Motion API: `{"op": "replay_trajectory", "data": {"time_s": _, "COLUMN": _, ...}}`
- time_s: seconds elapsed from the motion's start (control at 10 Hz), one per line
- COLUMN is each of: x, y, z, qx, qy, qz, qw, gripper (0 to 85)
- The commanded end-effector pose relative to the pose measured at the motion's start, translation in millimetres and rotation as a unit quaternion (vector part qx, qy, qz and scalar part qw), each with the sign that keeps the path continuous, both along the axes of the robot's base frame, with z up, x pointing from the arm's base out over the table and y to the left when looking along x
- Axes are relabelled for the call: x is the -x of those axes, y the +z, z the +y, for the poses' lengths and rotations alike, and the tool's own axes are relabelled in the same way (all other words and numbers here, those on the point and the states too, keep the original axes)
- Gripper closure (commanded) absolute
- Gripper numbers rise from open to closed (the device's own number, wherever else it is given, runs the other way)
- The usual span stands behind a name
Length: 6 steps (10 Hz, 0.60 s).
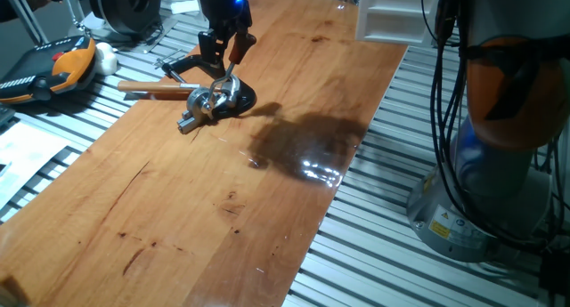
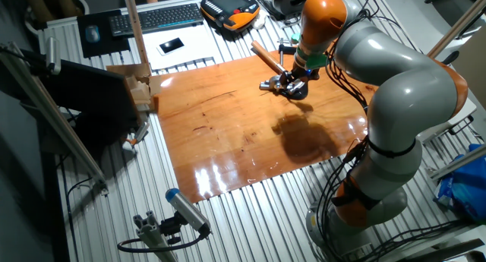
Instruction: Push down the lever
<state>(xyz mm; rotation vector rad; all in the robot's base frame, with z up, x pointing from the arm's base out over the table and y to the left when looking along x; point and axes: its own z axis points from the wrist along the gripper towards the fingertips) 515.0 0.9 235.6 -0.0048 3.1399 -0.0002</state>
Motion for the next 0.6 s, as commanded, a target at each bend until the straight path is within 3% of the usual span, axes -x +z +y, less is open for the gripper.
{"op": "replay_trajectory", "data": {"time_s": 0.0, "x": 0.1, "y": 0.6, "z": -0.1, "qx": 0.021, "qy": 0.003, "qz": 0.006, "qw": 0.9997, "gripper": 85.0}}
{"op": "replay_trajectory", "data": {"time_s": 0.5, "x": -0.3, "y": 0.0, "z": -1.9, "qx": 0.021, "qy": 0.003, "qz": 0.006, "qw": 0.9997, "gripper": 85.0}}
